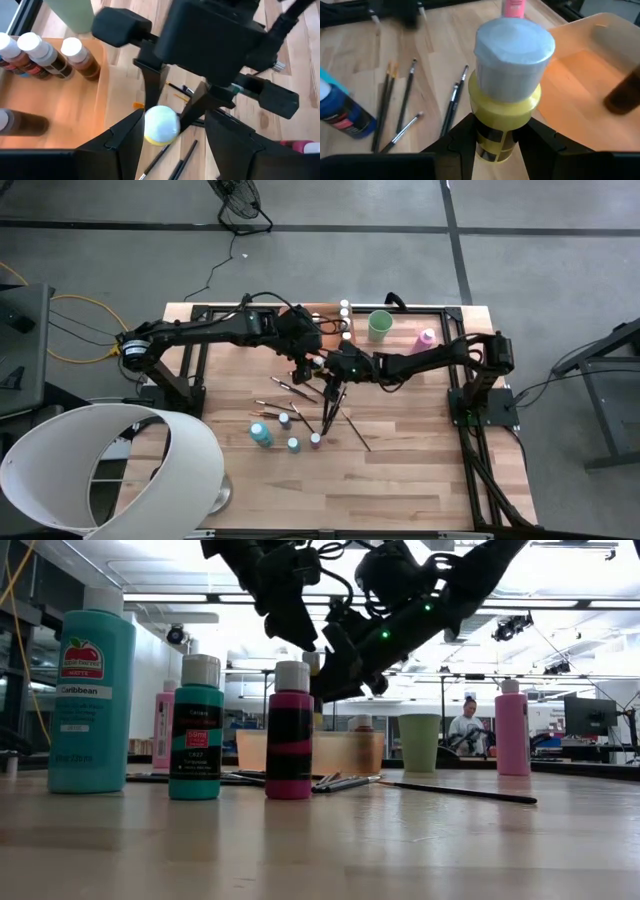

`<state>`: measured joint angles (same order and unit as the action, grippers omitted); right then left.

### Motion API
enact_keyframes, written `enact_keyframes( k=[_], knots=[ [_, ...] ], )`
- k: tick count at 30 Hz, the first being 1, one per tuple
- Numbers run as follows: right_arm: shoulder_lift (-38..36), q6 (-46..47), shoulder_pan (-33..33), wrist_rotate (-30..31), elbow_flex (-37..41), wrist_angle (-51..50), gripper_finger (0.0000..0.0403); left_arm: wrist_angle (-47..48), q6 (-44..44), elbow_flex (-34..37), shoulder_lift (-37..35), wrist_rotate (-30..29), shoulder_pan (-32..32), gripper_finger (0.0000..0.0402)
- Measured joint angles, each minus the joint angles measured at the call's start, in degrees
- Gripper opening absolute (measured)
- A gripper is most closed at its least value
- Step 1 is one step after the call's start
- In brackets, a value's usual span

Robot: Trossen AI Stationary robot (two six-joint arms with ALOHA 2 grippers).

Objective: Pick & Place Paint Supplies
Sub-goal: Put the small yellow paint bottle into the orange bin

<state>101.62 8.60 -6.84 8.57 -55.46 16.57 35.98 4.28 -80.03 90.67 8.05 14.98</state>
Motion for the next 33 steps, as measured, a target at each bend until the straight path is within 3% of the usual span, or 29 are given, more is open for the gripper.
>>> enact_keyframes(
  k=[5,9,19,23,28,33],
  knots=[
    [0.0,-1.24,-0.34,-1.34,-1.12,-0.05,0.0122,0.74,-0.01,0.0,0.0,-0.22,0.0,0.0202],
    [0.0,-1.33,-0.32,-1.41,-2.24,0.07,0.0122,0.88,-0.04,0.0,0.0,-3.93,0.0,0.0202],
    [0.0,-1.33,-0.3,-1.3,-4.02,-0.22,0.0123,2.45,-0.05,0.0,0.0,-4.19,0.0,0.0201],
    [0.0,-1.33,-0.3,-1.26,-4.02,-1.62,0.0123,2.13,-0.07,0.0,-0.02,-4.23,0.02,0.0175],
    [0.0,-1.43,-0.3,-1.19,-4.02,-3.06,0.0123,2.42,-0.27,0.02,-0.02,-4.27,0.0,0.0117],
    [0.02,-1.38,-0.3,-1.17,-4.02,-3.03,0.0123,2.87,-0.4,0.02,-0.04,-4.1,0.0,0.0114]
  ],
)
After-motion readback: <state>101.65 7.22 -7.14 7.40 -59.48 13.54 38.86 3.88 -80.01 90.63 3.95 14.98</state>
